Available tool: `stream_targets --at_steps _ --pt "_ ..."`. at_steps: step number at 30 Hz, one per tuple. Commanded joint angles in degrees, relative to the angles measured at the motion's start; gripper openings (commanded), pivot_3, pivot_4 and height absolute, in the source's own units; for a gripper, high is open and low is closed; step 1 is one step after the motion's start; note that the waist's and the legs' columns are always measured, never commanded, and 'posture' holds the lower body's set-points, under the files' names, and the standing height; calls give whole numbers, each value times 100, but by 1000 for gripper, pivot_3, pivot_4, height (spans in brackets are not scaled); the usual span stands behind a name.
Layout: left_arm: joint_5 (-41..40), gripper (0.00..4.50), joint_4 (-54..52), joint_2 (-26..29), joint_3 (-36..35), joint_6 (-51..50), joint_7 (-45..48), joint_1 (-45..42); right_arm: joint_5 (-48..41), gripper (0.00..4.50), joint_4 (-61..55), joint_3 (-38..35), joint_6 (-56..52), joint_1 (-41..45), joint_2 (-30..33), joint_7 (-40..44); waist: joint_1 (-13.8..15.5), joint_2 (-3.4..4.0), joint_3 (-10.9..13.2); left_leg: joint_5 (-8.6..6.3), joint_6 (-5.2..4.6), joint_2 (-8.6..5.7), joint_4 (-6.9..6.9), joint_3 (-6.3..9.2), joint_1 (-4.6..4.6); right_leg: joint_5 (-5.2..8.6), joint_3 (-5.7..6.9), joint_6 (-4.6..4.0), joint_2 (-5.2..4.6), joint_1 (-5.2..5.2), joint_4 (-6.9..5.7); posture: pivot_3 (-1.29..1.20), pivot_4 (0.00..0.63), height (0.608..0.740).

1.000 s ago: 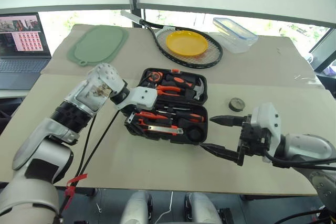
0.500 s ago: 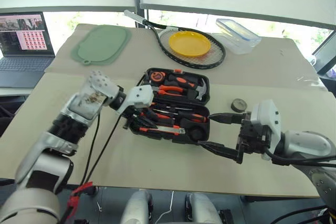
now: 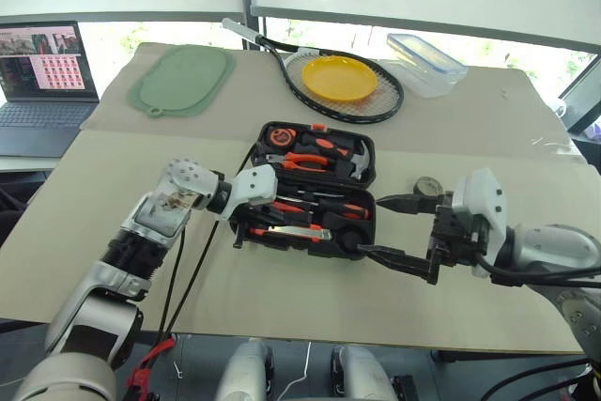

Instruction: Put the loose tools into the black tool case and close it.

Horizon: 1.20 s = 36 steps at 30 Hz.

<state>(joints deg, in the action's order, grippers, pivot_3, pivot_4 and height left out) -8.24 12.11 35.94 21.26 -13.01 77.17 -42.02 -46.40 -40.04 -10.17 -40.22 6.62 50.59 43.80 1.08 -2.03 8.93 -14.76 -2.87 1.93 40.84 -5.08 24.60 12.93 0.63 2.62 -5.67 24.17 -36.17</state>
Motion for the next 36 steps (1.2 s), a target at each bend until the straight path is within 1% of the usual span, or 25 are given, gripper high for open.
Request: stream_targets --at_steps 1,4,7,15,19,23,26,31,34,36 --pt "43 26 12 -95 -157 143 -127 34 -138 4500 -114 -125 -37 58 52 32 0 0 0 0 0 0 0 0 0 0 0 0 0 0 0 0 150 738" --pt "48 26 14 -115 -180 86 -140 53 -150 4500 -107 -150 -63 67 55 28 -3 0 0 0 0 0 0 0 0 0 0 0 0 1 0 0 150 738" --pt "179 26 54 -77 -46 227 -92 202 -165 4500 -134 -179 -69 26 66 31 -11 1 -1 0 0 0 0 0 0 0 0 0 0 1 0 0 150 738" --pt "693 26 592 -175 157 975 -316 330 -179 4500 -119 -216 -24 -9 114 29 -4 5 -4 -1 -1 1 -2 0 -26 0 -1 -1 -1 -22 2 0 150 738" --pt "801 26 833 -269 133 1152 -459 296 -104 4500 -89 -195 28 -50 118 64 13 12 -10 -1 -1 1 -2 0 -39 0 -1 -1 -2 -37 1 0 150 738" --pt "660 26 695 -292 -28 1011 -535 344 -70 4500 -69 -200 53 -99 108 87 10 12 -11 -2 -3 4 -3 3 -67 -1 2 -1 -6 -71 5 0 150 738" --pt "553 26 438 -228 -141 723 -521 461 -32 4500 -42 -175 69 -120 77 100 -1 14 -11 -3 -2 8 -7 3 -74 0 1 -1 -6 -74 6 0 150 738" --pt "626 26 335 -161 -154 793 -572 708 -21 4500 -22 -108 39 -38 12 90 -36 16 -13 -3 -2 10 -11 3 -76 0 1 -2 -6 -74 6 0 150 738" --pt "371 26 129 -176 -373 642 -591 709 -2 4500 25 -100 35 0 12 98 -37 16 -13 -3 -2 11 -13 3 -77 1 1 -3 -6 -74 7 0 150 738" --pt "-44 26 -229 -199 -720 217 -669 684 19 4500 49 -162 25 -32 39 85 -39 16 -12 -3 -2 12 -13 2 -76 1 1 -3 -6 -73 7 0 150 738"
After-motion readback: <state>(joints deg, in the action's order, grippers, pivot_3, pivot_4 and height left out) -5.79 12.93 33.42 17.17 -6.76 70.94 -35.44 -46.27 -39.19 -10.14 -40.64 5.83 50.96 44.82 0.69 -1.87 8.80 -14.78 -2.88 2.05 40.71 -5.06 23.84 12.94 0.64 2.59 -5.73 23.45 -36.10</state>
